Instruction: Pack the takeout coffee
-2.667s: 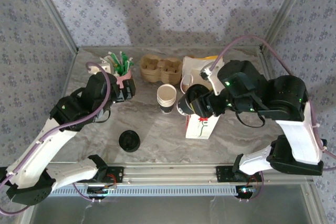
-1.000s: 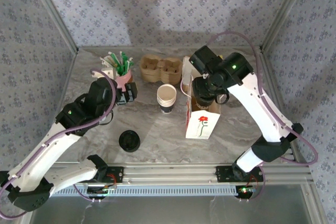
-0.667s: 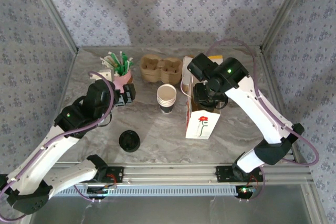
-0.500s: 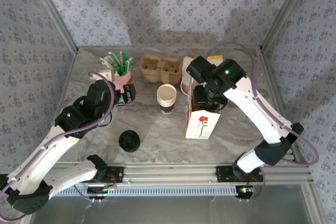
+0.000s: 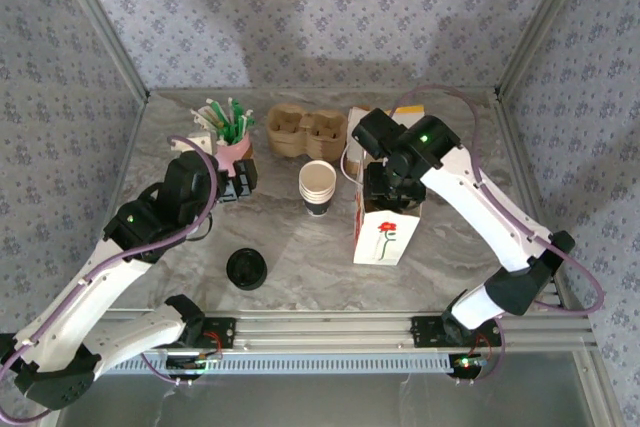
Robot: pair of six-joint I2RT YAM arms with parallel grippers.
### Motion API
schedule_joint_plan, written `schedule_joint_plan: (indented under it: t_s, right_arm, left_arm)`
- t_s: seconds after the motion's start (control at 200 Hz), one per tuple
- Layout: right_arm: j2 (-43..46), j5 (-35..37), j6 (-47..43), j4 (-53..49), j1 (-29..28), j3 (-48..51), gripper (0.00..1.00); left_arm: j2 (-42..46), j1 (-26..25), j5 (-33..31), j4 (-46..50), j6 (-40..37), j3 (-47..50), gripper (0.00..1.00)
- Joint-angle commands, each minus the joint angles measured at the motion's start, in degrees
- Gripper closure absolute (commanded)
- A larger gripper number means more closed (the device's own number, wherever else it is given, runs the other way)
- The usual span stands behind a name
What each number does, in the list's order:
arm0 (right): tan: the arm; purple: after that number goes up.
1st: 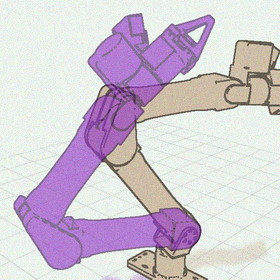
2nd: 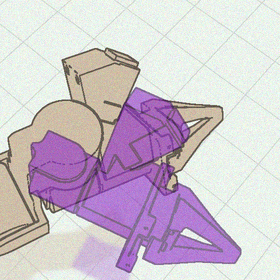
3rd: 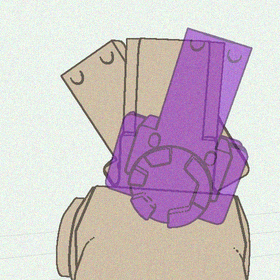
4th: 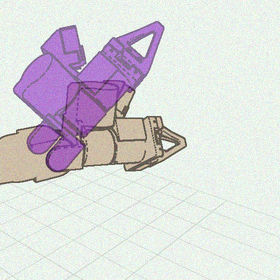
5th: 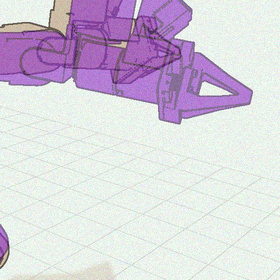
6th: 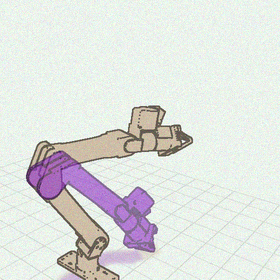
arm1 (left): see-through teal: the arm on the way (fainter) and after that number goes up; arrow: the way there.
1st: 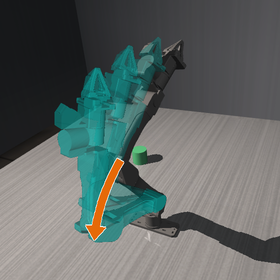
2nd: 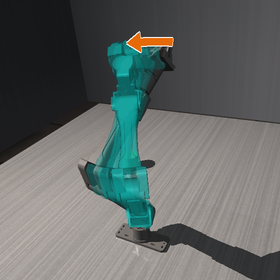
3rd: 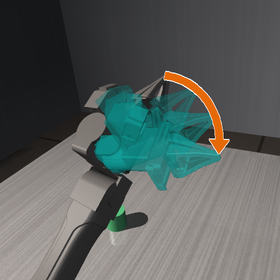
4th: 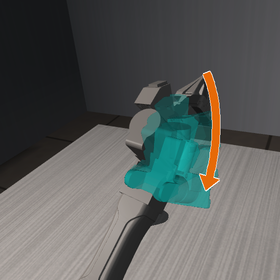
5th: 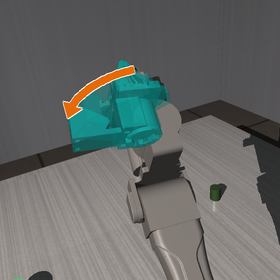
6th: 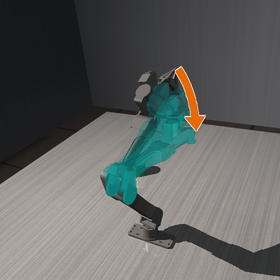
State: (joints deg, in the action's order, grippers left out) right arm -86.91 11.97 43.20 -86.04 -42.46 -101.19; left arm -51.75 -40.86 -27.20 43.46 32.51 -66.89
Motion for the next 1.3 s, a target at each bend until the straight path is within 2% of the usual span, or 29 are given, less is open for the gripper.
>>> schedule_joint_plan:
  t_s: [0.0, 1.294]
  right_arm:
    - [-0.01, -0.61, 1.85, 1.41, 0.60, 1.63, 0.32]
    - [-0.20, -3.09, 2.00, 10.07, 3.14, 14.51, 0.32]
  left_arm:
    - [0.42, 0.65, 0.83, -0.81, -0.92, -0.17, 0.00]
    - [-2.35, 2.28, 2.37, 0.74, -2.19, -3.57, 0.00]
